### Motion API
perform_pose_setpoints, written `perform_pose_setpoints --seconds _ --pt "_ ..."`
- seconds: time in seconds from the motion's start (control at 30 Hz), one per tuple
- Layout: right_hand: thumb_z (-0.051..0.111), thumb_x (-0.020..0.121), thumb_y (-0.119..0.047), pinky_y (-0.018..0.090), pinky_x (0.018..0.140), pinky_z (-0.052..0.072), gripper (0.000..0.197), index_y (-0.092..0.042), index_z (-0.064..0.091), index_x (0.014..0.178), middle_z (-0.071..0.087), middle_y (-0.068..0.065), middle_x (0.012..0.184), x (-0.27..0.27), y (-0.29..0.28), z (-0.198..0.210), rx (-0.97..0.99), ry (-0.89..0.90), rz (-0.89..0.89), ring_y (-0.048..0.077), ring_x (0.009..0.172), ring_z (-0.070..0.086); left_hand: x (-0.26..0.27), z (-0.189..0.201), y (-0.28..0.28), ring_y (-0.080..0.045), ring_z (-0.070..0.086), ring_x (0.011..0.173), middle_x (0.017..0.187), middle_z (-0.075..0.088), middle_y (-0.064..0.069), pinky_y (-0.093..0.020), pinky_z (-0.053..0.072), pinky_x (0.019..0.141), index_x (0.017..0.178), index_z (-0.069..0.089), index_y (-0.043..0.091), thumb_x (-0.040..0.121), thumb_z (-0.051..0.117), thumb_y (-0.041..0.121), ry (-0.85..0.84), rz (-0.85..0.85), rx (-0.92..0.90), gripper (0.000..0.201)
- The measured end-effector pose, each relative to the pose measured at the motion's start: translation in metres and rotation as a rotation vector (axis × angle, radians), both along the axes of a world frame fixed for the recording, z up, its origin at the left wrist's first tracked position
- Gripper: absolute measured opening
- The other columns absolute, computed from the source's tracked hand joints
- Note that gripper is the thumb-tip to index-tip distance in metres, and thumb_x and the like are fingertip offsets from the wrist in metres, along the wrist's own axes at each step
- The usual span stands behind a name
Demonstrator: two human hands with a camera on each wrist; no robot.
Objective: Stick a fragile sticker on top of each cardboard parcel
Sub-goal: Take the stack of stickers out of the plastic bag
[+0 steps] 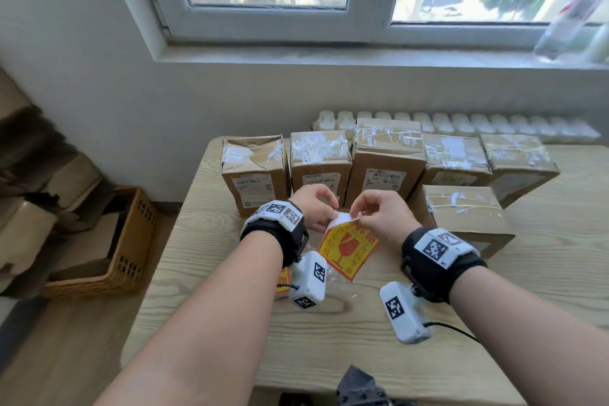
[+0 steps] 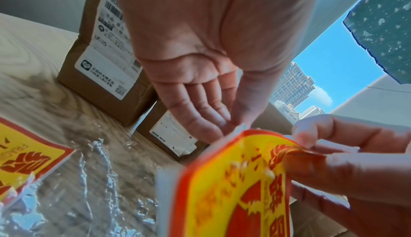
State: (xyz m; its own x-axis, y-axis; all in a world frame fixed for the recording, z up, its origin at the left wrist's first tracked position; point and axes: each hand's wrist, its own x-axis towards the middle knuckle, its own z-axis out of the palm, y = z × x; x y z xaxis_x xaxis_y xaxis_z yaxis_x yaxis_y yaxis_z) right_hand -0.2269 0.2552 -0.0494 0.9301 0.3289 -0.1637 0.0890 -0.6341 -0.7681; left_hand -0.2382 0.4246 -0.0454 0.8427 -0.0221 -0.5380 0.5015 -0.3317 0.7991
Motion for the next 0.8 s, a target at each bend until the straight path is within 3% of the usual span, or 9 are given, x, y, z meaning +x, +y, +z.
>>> perform_pose_setpoints --seconds 0.1,0.2,0.3,0.4,0.47,0.53,0.6,0.7,0.8 --pt "0.064 0.073 0.007 0.030 0.065 0.054 0.032 -0.024 0.057 0.069 0.063 -0.003 0.075 0.000 0.009 0.000 0.001 -0.023 0.002 0.017 0.074 0.062 -0.006 0.001 0.013 -0.016 0.066 0.064 0.075 0.067 -0.010 -0.023 0.057 0.053 0.085 0.070 0.004 0.088 0.056 -0.010 0.040 0.002 0.026 0.020" --pt "0.063 0.075 0.010 0.021 0.059 0.045 0.035 -0.025 0.056 0.073 0.061 -0.002 0.077 -0.001 0.018 -0.002 0.017 -0.030 0.019 0.014 0.072 0.059 -0.014 -0.001 0.032 -0.018 0.068 0.066 0.088 0.071 -0.020 -0.020 0.057 0.051 0.098 0.072 -0.004 0.090 0.054 -0.009 0.070 0.086 0.071 0.020" --pt "0.067 0.074 0.008 0.029 0.062 0.052 0.034 -0.025 0.062 0.066 0.066 0.002 0.076 -0.002 0.026 -0.004 0.053 -0.019 0.009 0.017 0.072 0.061 -0.022 -0.008 0.055 -0.019 0.065 0.062 0.083 0.068 -0.021 -0.020 0.057 0.052 0.099 0.070 -0.007 0.089 0.048 -0.016 0.089 0.244 0.083 0.025" --pt "0.066 0.074 0.008 0.027 0.060 0.051 0.035 -0.024 0.064 0.061 0.067 0.002 0.074 0.000 0.031 -0.008 0.062 -0.012 -0.048 0.016 0.070 0.061 -0.032 -0.021 0.084 -0.023 0.069 0.074 0.081 0.071 -0.014 -0.029 0.060 0.070 0.080 0.074 0.005 0.081 0.059 -0.014 0.108 0.305 0.169 0.024" --pt "0.061 0.075 0.008 0.024 0.056 0.045 0.034 -0.024 0.063 0.063 0.064 0.000 0.071 0.003 0.033 -0.009 0.054 -0.016 -0.084 0.014 0.067 0.058 -0.038 -0.032 0.105 -0.023 0.073 0.078 0.079 0.074 -0.012 -0.034 0.060 0.077 0.068 0.074 0.015 0.074 0.069 -0.003 0.129 0.368 0.253 0.019" --pt "0.057 0.077 0.007 0.022 0.054 0.041 0.033 -0.024 0.063 0.068 0.061 -0.001 0.071 0.006 0.036 -0.009 0.034 -0.032 -0.114 0.013 0.066 0.055 -0.038 -0.053 0.129 -0.025 0.074 0.078 0.081 0.075 -0.015 -0.039 0.060 0.080 0.073 0.074 0.010 0.065 0.072 0.007 0.137 0.436 0.296 0.009" --pt "0.053 0.081 0.006 0.021 0.050 0.041 0.031 -0.023 0.063 0.076 0.059 -0.002 0.075 0.007 0.039 -0.009 0.030 -0.019 -0.128 0.011 0.067 0.056 -0.035 -0.072 0.145 -0.029 0.073 0.084 0.089 0.075 -0.017 -0.044 0.059 0.083 0.073 0.069 0.009 0.066 0.068 0.006 0.134 0.496 0.309 0.007" --pt "0.053 0.087 0.004 0.019 0.050 0.045 0.032 -0.023 0.064 0.098 0.058 -0.005 0.084 0.008 0.043 -0.010 0.055 0.033 -0.104 0.010 0.076 0.059 -0.042 -0.054 0.133 -0.024 0.067 0.073 0.081 0.069 -0.012 -0.033 0.058 0.074 0.070 0.059 0.012 0.085 0.056 -0.004 0.083 0.535 0.224 0.023" --pt "0.059 0.085 0.003 0.019 0.058 0.049 0.046 -0.029 0.060 0.118 0.060 -0.005 0.092 0.009 0.047 -0.013 0.020 0.047 -0.051 0.014 0.088 0.062 -0.040 -0.045 0.116 -0.018 0.056 0.060 0.072 0.058 -0.007 -0.023 0.048 0.055 0.088 0.060 0.006 0.091 0.045 -0.012 0.082 0.570 0.044 0.023"
